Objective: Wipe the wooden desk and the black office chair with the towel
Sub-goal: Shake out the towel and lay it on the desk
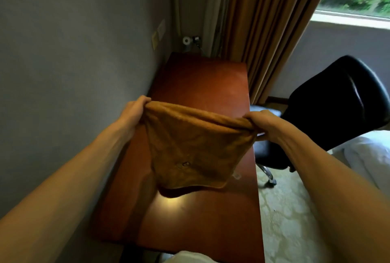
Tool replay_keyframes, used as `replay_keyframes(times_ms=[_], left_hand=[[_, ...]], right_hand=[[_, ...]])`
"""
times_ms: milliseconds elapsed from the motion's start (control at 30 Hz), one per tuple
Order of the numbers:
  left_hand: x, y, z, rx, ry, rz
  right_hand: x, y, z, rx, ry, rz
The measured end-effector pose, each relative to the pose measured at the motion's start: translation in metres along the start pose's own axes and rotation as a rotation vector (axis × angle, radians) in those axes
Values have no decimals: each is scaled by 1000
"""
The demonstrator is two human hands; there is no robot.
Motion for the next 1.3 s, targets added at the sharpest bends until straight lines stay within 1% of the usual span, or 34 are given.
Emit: replay_keyframes(times_ms=[67, 167, 233, 267, 333, 433, 533, 633, 700, 733, 800, 933, 1000, 1067, 1167, 1233, 1300], left_hand=[[-6, 23, -7, 69, 30, 17], [-12, 59, -12, 155, 28, 53], [-14, 77, -13, 203, 13, 80], [-15, 84, -13, 221, -2, 115], [-16, 94, -14, 231, -32, 176], [-21, 96, -18, 206, -76, 195], [-23, 81, -32, 88, -153, 196], [-12, 59, -37, -105, -277, 53], [-7, 46, -37, -181, -293, -68], [-8, 43, -38, -190, -274, -100], [-12, 45, -40, -151, -231, -90], [-18, 63, -40, 25, -203, 124], [-21, 70, -38, 120, -174, 182], [-21, 75, -32, 196, -173, 225], [-22, 77, -25, 223, -161, 323], [-21, 76, -20, 183, -187, 374], [-21, 72, -21, 120, -224, 333]], right_hand=[[-9, -3, -7, 8, 63, -194], [-13, -18, -14, 20, 101, -484], [-9, -35, -17, -18, 92, -608], [-6, -44, -20, -59, 75, -620], [-3, -62, -22, -165, 86, -548], [-6, -79, -27, -305, 191, -430], [-8, -85, -27, -379, 302, -358], [-6, -87, -23, -392, 378, -351], [-4, -87, -23, -379, 402, -367], [-3, -86, -24, -358, 399, -381], [0, -80, -26, -296, 385, -377], [4, -56, -27, -87, 350, -314], [12, -47, -22, 3, 273, -289], [20, -43, -18, 44, 190, -249], [23, -47, -15, -2, 146, -118], [20, -58, -16, -101, 139, 56], [21, -68, -22, -229, 89, 179]])
Point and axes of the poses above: each hand's wrist, its own z-axis away from the middle knuckle, its own x-axis out of the palm, y = z × x, the point moved 9 cm from there along -z, towards the middle knuckle, and after that the axes turned 13 degrees about -x, right-handed, at the moved point
